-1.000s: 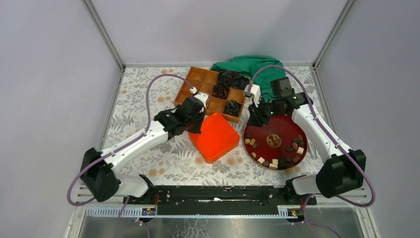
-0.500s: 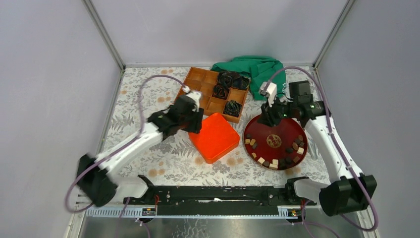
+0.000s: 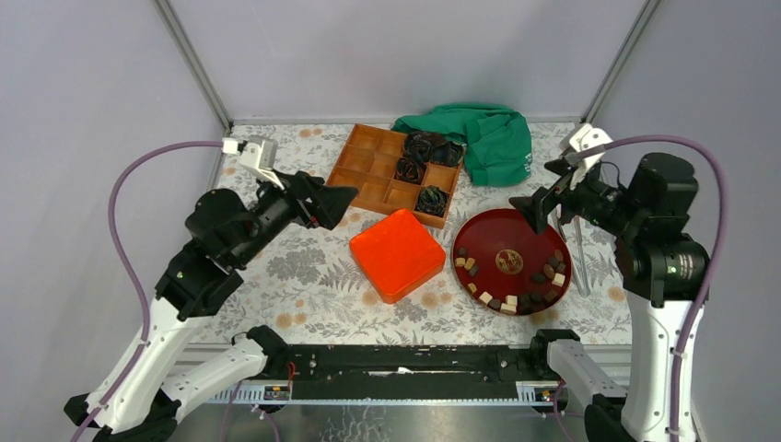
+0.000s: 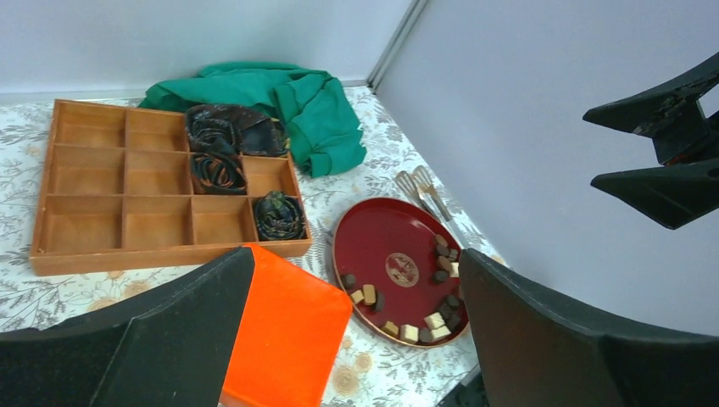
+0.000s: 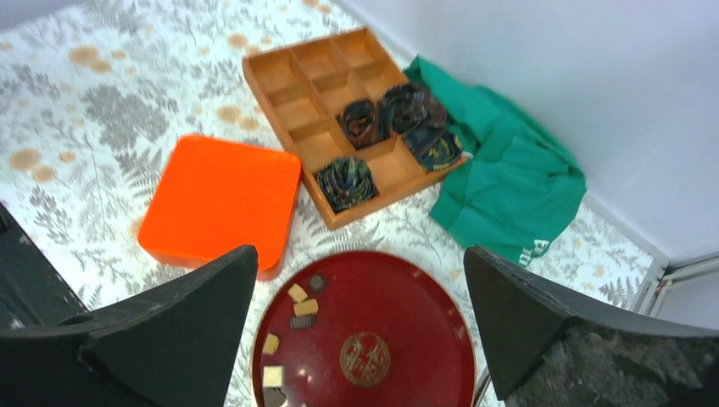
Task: Pack the chocolate
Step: Close the box lid on the packing box.
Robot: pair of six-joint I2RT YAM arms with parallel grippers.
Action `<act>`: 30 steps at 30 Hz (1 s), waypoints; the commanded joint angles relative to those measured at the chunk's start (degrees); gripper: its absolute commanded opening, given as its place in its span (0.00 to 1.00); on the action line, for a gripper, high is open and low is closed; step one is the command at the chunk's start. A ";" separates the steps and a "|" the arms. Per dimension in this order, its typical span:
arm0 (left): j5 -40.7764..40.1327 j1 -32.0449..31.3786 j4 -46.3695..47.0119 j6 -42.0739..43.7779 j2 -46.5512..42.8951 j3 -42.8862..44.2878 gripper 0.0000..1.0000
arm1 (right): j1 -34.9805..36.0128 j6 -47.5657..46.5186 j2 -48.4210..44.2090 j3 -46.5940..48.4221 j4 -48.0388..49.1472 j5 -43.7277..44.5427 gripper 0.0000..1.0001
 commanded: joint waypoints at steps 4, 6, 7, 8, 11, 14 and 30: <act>1.80 0.16 -4.82 -2.06 -2.34 5.48 0.99 | -4.09 12.51 1.50 9.47 0.73 -10.75 1.00; 1.92 0.15 -4.91 -2.29 -2.95 5.86 0.99 | -4.05 15.37 1.84 10.89 1.62 -10.28 1.00; 2.15 0.15 -4.89 -2.48 -3.11 6.03 0.99 | -4.09 16.72 1.93 11.32 2.02 -9.48 1.00; 2.47 0.15 -4.91 -2.60 -3.17 6.39 0.99 | -4.09 17.82 1.99 11.63 2.37 -8.64 1.00; 3.46 0.16 -4.76 -2.95 -3.23 6.85 0.99 | -4.09 21.36 1.94 11.69 3.97 -5.43 1.00; 4.79 0.15 -4.71 -3.51 -3.18 6.83 0.99 | -4.14 24.28 1.73 12.01 4.90 -2.93 1.00; 2.82 0.16 -3.29 -3.28 -5.44 5.69 0.99 | -4.53 22.77 1.71 11.41 5.24 -2.88 1.00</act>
